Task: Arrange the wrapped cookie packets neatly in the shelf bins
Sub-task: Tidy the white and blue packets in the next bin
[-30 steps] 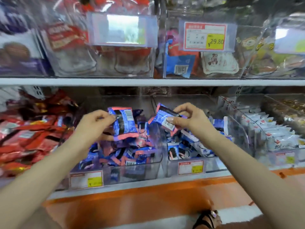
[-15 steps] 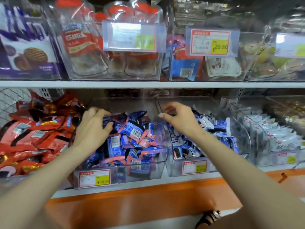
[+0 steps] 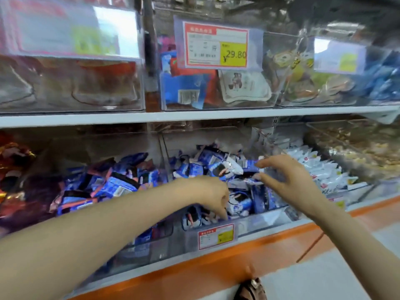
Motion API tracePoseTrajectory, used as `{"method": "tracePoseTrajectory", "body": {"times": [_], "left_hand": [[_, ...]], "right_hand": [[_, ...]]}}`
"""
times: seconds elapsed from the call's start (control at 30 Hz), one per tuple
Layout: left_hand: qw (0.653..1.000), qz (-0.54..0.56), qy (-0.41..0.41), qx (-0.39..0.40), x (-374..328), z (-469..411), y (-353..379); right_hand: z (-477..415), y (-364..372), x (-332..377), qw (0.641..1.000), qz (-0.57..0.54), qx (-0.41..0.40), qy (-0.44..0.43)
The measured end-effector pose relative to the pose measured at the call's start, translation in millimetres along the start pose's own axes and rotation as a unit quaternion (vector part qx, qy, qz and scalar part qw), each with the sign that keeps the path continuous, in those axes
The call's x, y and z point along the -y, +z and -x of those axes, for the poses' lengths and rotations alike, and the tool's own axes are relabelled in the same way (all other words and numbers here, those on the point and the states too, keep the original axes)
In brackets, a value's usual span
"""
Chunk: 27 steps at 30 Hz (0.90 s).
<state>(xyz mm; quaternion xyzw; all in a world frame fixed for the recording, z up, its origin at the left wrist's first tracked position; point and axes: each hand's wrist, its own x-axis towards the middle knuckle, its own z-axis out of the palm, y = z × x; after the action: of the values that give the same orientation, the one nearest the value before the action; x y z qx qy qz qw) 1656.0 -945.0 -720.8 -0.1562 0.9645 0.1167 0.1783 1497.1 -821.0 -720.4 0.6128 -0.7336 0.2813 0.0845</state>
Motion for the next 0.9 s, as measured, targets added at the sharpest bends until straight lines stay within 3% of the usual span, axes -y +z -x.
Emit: {"method": "tracePoseTrajectory", "body": {"times": [0.1,0.23,0.5,0.67,0.73,0.83,0.9], "left_hand": [[0.99,0.065,-0.058,0.108,-4.0,-25.4,11.2],[0.997,-0.012,-0.062,0.045,1.4,-29.2,16.1],[0.992,-0.023,-0.103,-0.073,51.8,12.0,-38.2],[0.993,0.005,-0.07,0.091,53.0,14.9,-46.6],[0.997,0.057,-0.04,0.032,47.9,9.7,-53.5],[0.987,0.054,0.003,-0.151,38.4,-12.8,-49.5],[0.986,0.003,0.038,-0.162,31.5,-29.3,-36.3]], "right_hand": [[4.2,-3.2,-10.3,1.0,-0.002,0.006,-0.006],[2.4,-4.2,-20.5,0.999,0.003,0.031,0.007],[-3.5,0.9,-27.0,0.999,0.018,0.043,0.016],[-8.7,3.1,-22.5,0.999,0.019,0.031,0.005],[-9.3,4.0,-21.6,1.0,0.017,0.022,0.0],[-12.3,7.4,-22.2,1.0,0.022,0.017,0.002],[-15.2,10.8,-22.6,0.999,0.038,0.024,0.011]]}}
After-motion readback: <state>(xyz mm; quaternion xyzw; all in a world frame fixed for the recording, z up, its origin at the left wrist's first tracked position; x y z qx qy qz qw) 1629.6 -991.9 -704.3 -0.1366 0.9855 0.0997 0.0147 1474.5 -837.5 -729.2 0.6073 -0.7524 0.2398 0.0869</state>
